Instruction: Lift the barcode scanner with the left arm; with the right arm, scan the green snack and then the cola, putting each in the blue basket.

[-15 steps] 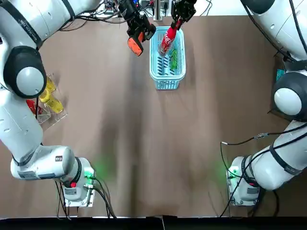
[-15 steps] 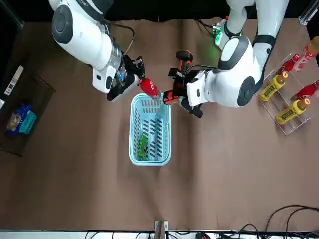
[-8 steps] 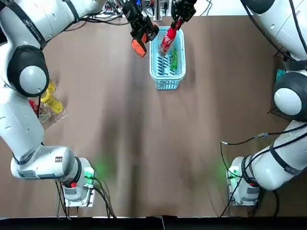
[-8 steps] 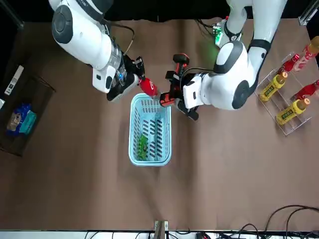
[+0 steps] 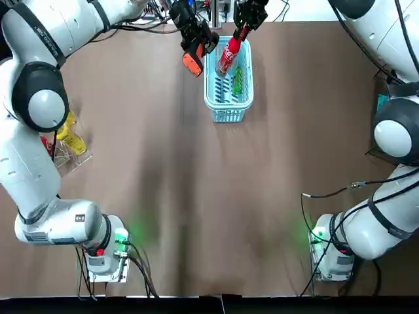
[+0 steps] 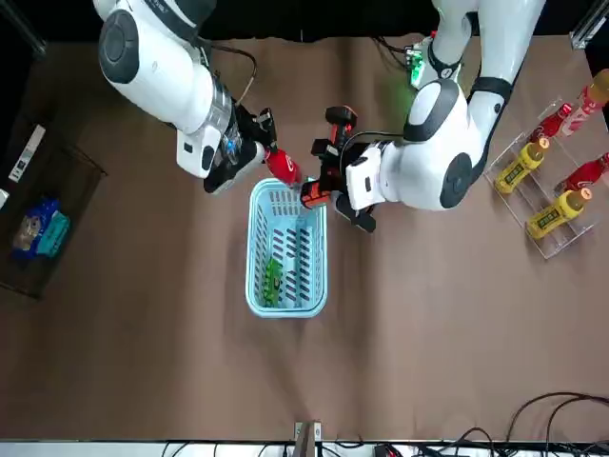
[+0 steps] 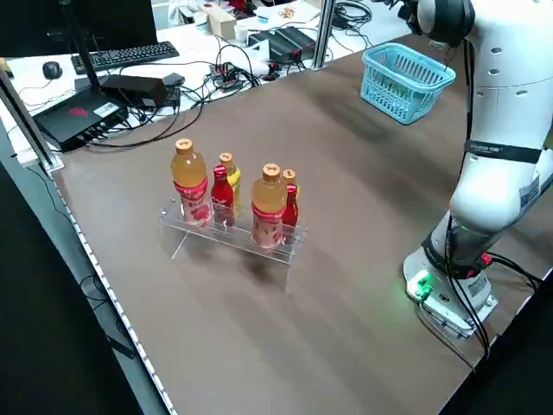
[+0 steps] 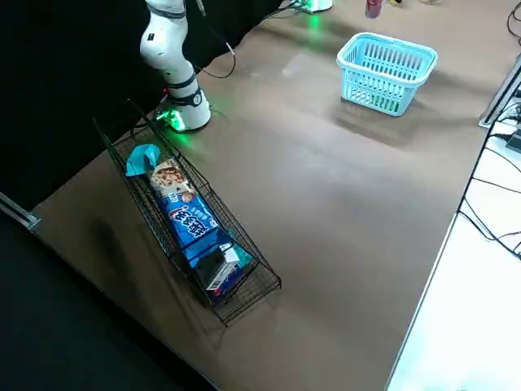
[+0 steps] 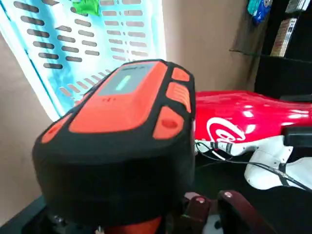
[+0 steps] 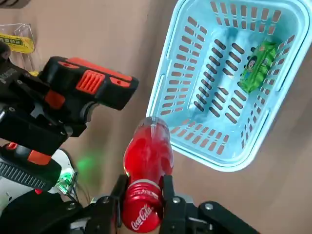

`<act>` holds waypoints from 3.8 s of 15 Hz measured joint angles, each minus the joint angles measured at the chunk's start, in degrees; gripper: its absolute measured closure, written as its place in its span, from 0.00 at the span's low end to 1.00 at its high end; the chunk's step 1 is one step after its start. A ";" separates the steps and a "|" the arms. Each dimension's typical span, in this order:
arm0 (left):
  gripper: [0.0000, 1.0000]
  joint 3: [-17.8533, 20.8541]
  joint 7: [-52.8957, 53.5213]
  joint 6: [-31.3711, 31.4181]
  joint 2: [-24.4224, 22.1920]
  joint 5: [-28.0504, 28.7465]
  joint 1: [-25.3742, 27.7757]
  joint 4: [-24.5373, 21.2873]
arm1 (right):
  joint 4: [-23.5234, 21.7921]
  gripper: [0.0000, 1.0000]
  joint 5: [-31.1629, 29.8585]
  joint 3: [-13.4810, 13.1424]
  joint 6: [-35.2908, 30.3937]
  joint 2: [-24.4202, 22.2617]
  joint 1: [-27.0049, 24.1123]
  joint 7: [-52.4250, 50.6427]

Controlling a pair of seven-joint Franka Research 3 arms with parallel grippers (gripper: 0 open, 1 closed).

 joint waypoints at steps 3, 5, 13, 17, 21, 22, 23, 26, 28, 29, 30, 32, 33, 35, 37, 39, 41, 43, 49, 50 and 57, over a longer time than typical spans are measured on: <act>0.86 0.00 -0.25 0.93 0.00 0.00 -0.33 0.04 | -0.04 0.67 0.00 -0.30 0.01 0.01 -0.01 0.07; 0.86 -0.01 -0.38 1.03 0.00 0.00 -0.57 0.04 | -0.11 0.67 0.00 -0.77 0.24 0.04 -0.11 0.34; 0.86 0.03 -0.39 1.07 0.01 0.00 -0.46 0.04 | -0.27 0.67 0.00 -1.21 0.65 0.16 -1.56 -5.01; 0.86 0.03 -0.39 1.07 0.01 0.00 -0.49 0.04 | -0.44 0.67 0.00 -1.17 0.50 0.17 -1.46 -9.44; 0.86 -0.01 -0.39 1.07 0.01 0.00 -0.62 0.04 | -0.48 0.67 0.00 -1.17 0.43 0.17 -1.43 -12.37; 0.86 -0.01 -0.39 1.07 0.01 0.00 -0.72 0.04 | -0.48 0.67 -0.03 -1.17 0.43 0.17 -1.40 -12.86; 0.86 -0.01 -0.39 1.07 0.01 0.00 -0.90 0.04 | -0.49 0.67 -0.04 -1.16 0.41 0.17 -1.38 -13.26; 0.86 -0.02 -0.38 1.07 0.01 0.00 -1.61 0.05 | -0.70 0.67 -0.04 -1.15 0.25 0.20 -1.37 -13.87; 0.86 -0.03 -0.31 1.32 0.01 0.00 -2.09 0.05 | -0.76 0.67 -0.04 -1.15 0.18 0.21 -1.37 -13.97; 0.86 -0.02 -0.28 1.80 0.02 0.00 -2.28 0.05 | -0.78 0.67 -0.04 -1.15 0.17 0.21 -1.37 -13.99; 0.86 -0.02 -0.26 2.45 0.13 0.00 -2.52 0.05 | -0.79 0.67 -0.04 -1.15 0.17 0.21 -1.36 -14.00; 0.86 0.01 -0.22 4.42 0.69 0.00 -3.28 0.05 | -0.80 0.67 -0.04 -1.12 0.17 0.21 -1.36 -14.03; 0.86 0.02 -0.22 5.28 1.08 0.00 -3.64 0.05 | -0.81 0.67 -0.04 -1.11 0.16 0.21 -1.36 -14.03; 0.86 0.03 -0.13 6.13 1.81 0.00 -4.02 0.05 | -0.82 0.67 -0.04 -1.10 0.16 0.21 -1.35 -14.03; 0.86 0.16 0.16 6.34 2.23 0.00 -4.00 0.09 | -0.83 0.67 -0.04 -1.04 0.16 0.21 -1.33 -14.04; 0.86 0.26 0.30 6.36 2.44 0.00 -3.95 0.18 | -0.83 0.67 -0.04 -1.01 0.16 0.21 -1.31 -14.04; 0.86 0.26 0.32 6.36 2.49 0.00 -3.95 0.30 | -0.83 0.67 -0.04 -1.00 0.16 0.21 -1.31 -14.02; 0.86 0.26 0.23 6.13 2.49 0.00 -3.78 0.40 | -0.83 0.67 -0.02 -0.93 0.24 0.21 -1.27 -13.51; 0.86 0.29 -0.67 -4.25 0.92 2.19 4.50 1.15 | -0.83 0.67 -0.02 -0.85 0.61 0.21 -1.25 -12.41; 0.86 0.27 -1.02 -5.64 0.57 3.92 5.91 1.15 | -0.83 0.67 -0.02 -0.82 0.62 0.21 -1.22 -12.41; 0.86 0.54 -3.31 -11.84 -0.02 20.15 11.80 -1.14 | -0.99 0.67 -0.12 -0.74 0.79 0.43 -0.40 -11.49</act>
